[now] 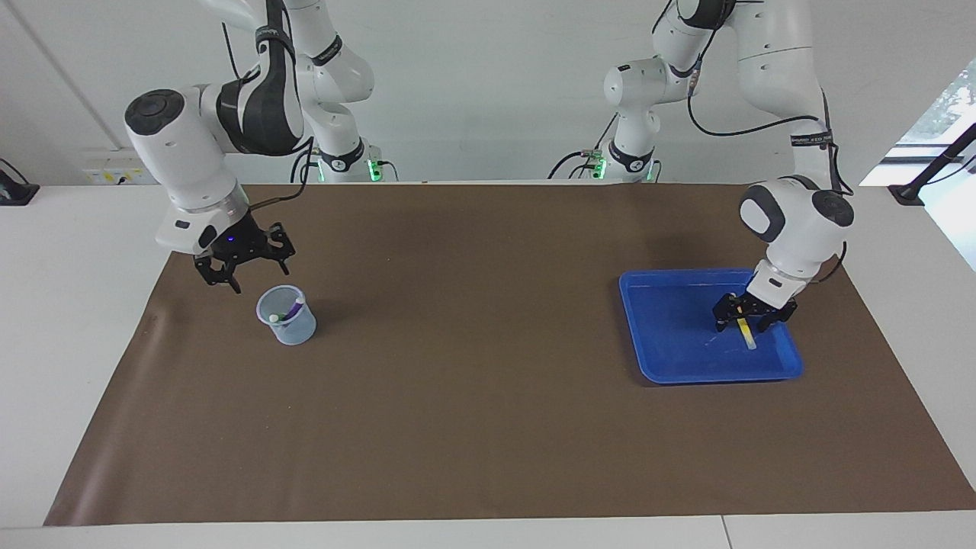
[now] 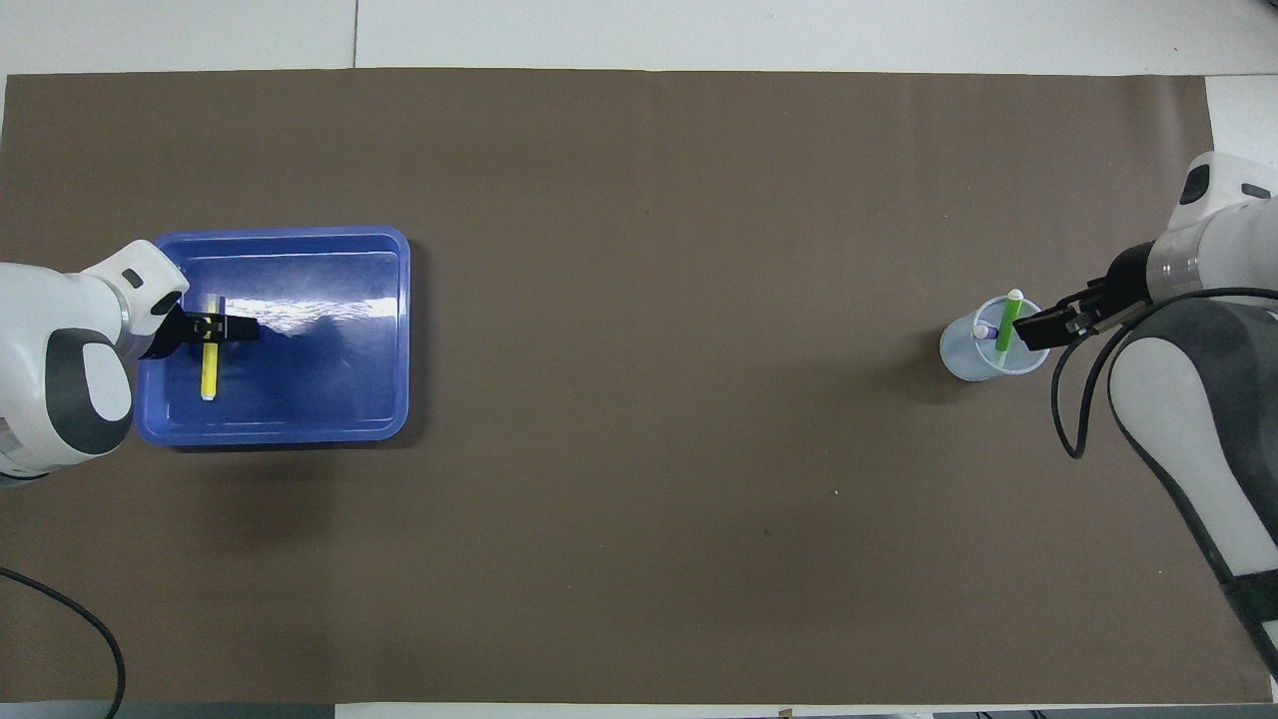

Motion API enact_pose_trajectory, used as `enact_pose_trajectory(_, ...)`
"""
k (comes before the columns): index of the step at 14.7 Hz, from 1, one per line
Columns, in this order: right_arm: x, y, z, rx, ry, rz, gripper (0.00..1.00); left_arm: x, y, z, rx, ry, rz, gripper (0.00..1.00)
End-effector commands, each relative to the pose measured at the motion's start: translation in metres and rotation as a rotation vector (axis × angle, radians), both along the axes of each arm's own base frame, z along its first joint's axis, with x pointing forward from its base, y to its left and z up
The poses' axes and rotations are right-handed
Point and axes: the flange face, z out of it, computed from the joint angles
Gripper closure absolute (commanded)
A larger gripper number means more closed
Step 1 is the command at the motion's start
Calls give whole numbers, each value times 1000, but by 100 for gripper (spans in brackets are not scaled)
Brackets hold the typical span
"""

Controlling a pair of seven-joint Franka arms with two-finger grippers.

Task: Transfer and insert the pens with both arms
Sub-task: 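Insert the green pen into the cup while the left gripper grasps yellow pen, then lift the yellow pen toward the right gripper with the left gripper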

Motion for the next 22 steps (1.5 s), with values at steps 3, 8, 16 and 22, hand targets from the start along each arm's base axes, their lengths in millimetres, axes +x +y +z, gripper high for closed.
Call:
enact_pose_trajectory(3,-3,46,35,347,79,-267,0,-2,2,5,10,0,-15,100)
enact_pose_trajectory(8,-15,116,62,576,229,-573,0,-3,-10,39,-6,47,-2,100)
enact_pose_trajectory(16,-29,165,74,726,389,-760,0,15,-140,128,-53,146,320,100)
enact_pose_trajectory(22,-37,188,58,821,343,-866,0,0,-280,162,-215,215,647,100)
